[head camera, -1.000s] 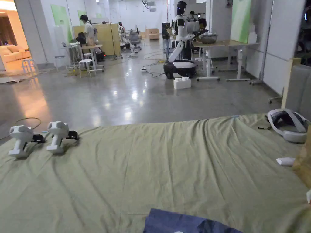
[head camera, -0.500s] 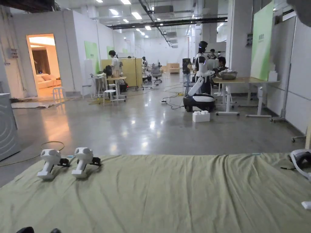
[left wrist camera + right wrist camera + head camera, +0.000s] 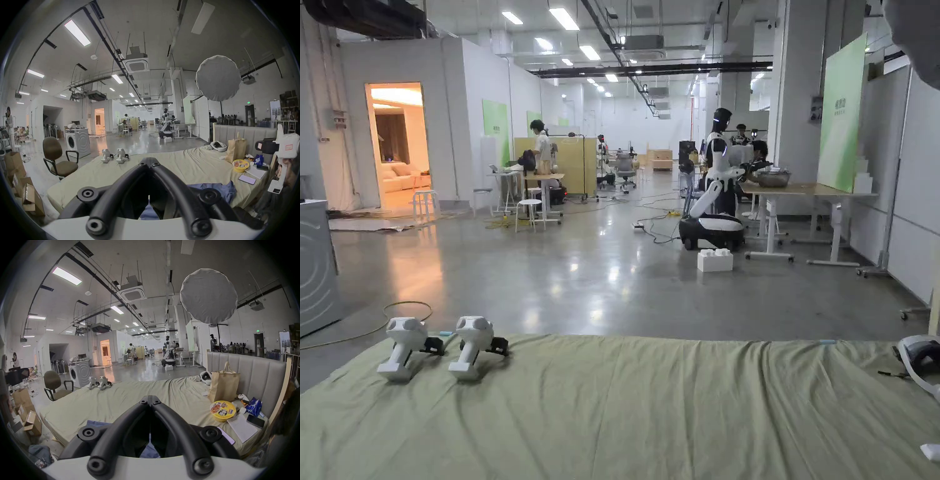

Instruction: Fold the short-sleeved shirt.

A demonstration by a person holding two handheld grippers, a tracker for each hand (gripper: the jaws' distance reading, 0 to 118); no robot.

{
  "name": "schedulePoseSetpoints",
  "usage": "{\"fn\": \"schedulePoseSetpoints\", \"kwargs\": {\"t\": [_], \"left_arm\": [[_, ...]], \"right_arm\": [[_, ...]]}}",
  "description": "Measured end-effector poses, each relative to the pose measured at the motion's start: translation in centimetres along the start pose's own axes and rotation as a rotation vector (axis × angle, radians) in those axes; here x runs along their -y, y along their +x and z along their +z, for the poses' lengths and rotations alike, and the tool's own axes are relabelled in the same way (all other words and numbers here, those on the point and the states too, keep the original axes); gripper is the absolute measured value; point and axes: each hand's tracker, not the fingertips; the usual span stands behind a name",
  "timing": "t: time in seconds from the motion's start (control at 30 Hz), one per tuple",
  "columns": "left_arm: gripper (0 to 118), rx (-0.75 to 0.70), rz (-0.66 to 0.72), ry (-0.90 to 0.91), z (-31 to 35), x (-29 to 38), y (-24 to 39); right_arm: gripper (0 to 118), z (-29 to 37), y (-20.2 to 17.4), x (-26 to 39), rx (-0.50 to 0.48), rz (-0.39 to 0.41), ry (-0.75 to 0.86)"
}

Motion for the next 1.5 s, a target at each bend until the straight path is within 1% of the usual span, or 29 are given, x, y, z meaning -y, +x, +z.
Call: {"fn": "schedulePoseSetpoints", "kwargs": {"t": [0.03,0.1,0.23,0.33,0.4,0.5,0.57,0.6,0.63,0.67,0.7,0.73,0.77,0.83,0.9,0.93,1.07,1.13,1.17,1.2,1.23,1.27,1.3,1.33,1.37,1.4,1.43,1.5], "left_arm": [[1,-0.015,-0.014,0.005,-0.1,-0.5,0.7],[1,-0.002,-0.016,0.005,-0.2,-1.1,1.1],[1,0.011,-0.008,-0.016,-0.8,-0.9,1.2],[1,0.029,0.038,-0.070,-1.8,0.2,0.1],[1,0.042,0.057,-0.140,-3.3,0.9,-0.4],[1,0.078,0.091,-0.245,-6.8,2.9,-1.5],[1,0.111,0.156,-0.352,-10.3,5.0,-2.9],[3,0.121,0.213,-0.409,-12.4,5.9,-3.4],[25,0.151,0.262,-0.476,-14.6,7.2,-4.3],[61,0.156,0.295,-0.509,-16.4,8.5,-4.9],[93,0.146,0.320,-0.589,-19.0,10.2,-5.5],[98,0.124,0.324,-0.605,-20.9,11.8,-5.4],[98,0.108,0.350,-0.619,-22.5,13.2,-5.8],[98,0.113,0.360,-0.722,-27.0,16.0,-6.1],[98,0.091,0.323,-0.773,-30.5,18.6,-5.7],[97,0.077,0.319,-0.828,-32.5,20.1,-5.5],[94,0.087,0.318,-0.918,-37.0,24.6,-4.9],[93,0.068,0.333,-0.974,-38.5,26.7,-4.9],[90,0.042,0.318,-0.999,-39.1,27.5,-4.7],[81,0.016,0.290,-1.026,-39.7,28.3,-4.3],[65,0.009,0.274,-1.045,-40.0,28.9,-4.1],[48,0.001,0.253,-1.059,-40.1,29.2,-3.8],[23,-0.026,0.207,-1.041,-39.8,29.0,-2.8],[9,-0.022,0.132,-1.000,-39.4,28.6,-2.1],[9,-0.003,0.117,-0.985,-39.3,28.3,-1.7],[9,0.003,0.152,-1.006,-39.3,28.2,-1.3],[9,-0.016,0.123,-1.034,-39.8,28.6,-0.5],[9,-0.017,0.084,-1.053,-40.2,29.3,-0.1]], "right_arm": [[2,-0.1,0.0,0.0,-0.002,0.014,-0.008],[2,-0.3,-0.2,0.1,0.006,0.033,-0.015],[2,-0.5,-0.4,0.2,-0.015,0.040,-0.021],[2,-0.9,-1.0,0.4,-0.002,0.102,-0.034],[2,-1.3,-1.1,0.7,-0.006,0.106,-0.047],[2,-1.8,-1.0,1.5,-0.039,0.088,-0.078],[2,-1.8,-1.0,2.2,-0.035,0.090,-0.088],[2,-1.9,-1.0,2.7,-0.032,0.090,-0.107],[2,-1.9,-0.9,3.1,-0.025,0.089,-0.123],[2,-2.0,-0.8,3.6,-0.020,0.086,-0.135],[2,-2.1,-0.5,4.2,-0.026,0.079,-0.158],[2,-2.2,-0.2,4.7,-0.027,0.074,-0.177],[2,-2.3,0.0,5.1,-0.018,0.070,-0.190],[2,-2.6,0.8,6.0,-0.008,0.058,-0.232],[2,-2.8,1.7,6.6,0.007,0.040,-0.260],[2,-3.0,2.2,6.9,0.019,0.024,-0.277],[2,-3.3,3.7,8.0,0.074,-0.011,-0.322],[2,-3.1,4.3,8.5,0.103,-0.007,-0.346],[2,-3.0,4.6,8.7,0.114,-0.003,-0.356],[2,-2.9,4.9,8.9,0.126,-0.004,-0.371],[2,-2.8,5.2,9.1,0.137,-0.008,-0.389],[2,-2.8,5.4,9.3,0.146,-0.012,-0.401],[2,-2.8,5.7,9.5,0.156,-0.016,-0.406],[2,-2.8,5.9,9.7,0.157,-0.023,-0.410],[2,-2.8,6.1,9.9,0.156,-0.033,-0.416],[2,-3.1,6.3,10.1,0.156,-0.050,-0.424],[2,-3.5,6.4,10.3,0.154,-0.069,-0.433],[2,-4.3,6.5,10.3,0.142,-0.083,-0.440]]}}
